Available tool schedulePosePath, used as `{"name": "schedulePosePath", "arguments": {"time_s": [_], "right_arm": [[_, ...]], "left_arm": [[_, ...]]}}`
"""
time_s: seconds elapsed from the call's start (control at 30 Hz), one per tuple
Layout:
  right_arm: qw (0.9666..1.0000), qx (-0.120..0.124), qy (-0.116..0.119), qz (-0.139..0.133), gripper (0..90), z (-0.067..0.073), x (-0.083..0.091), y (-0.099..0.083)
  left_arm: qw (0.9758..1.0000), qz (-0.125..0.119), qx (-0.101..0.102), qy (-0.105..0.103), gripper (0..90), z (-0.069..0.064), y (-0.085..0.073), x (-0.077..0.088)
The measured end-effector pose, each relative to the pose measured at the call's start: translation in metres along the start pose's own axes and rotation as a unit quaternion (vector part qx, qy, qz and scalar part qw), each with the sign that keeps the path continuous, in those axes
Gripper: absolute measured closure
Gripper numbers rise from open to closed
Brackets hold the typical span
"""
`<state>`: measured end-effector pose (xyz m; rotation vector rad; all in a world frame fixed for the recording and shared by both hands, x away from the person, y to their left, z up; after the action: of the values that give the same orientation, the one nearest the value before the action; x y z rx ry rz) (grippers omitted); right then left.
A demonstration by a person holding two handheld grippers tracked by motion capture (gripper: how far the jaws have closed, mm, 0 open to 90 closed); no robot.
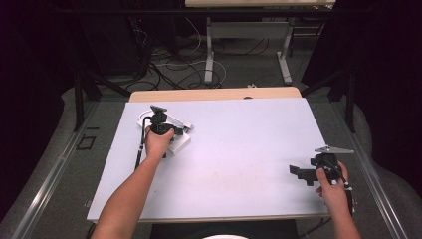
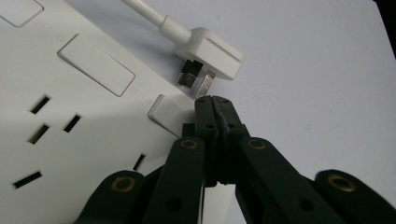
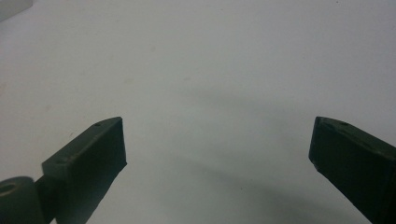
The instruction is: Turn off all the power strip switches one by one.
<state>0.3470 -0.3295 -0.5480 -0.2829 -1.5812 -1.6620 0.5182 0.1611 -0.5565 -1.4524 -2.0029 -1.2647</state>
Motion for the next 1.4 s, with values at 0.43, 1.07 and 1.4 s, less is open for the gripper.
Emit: {"name": "schedulePosePath", "arguments": {"time_s": [0.43,1.07,1.4], "right_arm": [[1.0000,0.000,0.000,-0.001,3.3,0.000,-0.002,0.001],[1.0000,0.002,0.003,0.002,3.3,0.001,-0.002,0.001],[1.0000,0.003,0.001,-0.001,3.3,0.001,-0.002,0.001]], "left_arm": [[1.0000,-0.006,0.006,0.003,90.0,-0.002,0.000,0.000],[0.9996,-0.016,0.003,0.023,90.0,-0.002,0.004,0.008],[0.9983,-0.031,-0.024,0.042,90.0,-0.010,0.006,0.018]]}}
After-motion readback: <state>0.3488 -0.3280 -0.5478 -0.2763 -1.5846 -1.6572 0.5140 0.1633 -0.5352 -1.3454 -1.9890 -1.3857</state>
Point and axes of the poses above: each handheld gripper's, and its own axes: x roughly backward along the jaws, y roughly out of its top, z roughly to its left, the point moved 3 cm from there along -x, roughly forward along the jaws, and after that the axes turned 2 degrees about x, right-handed, at the moved point
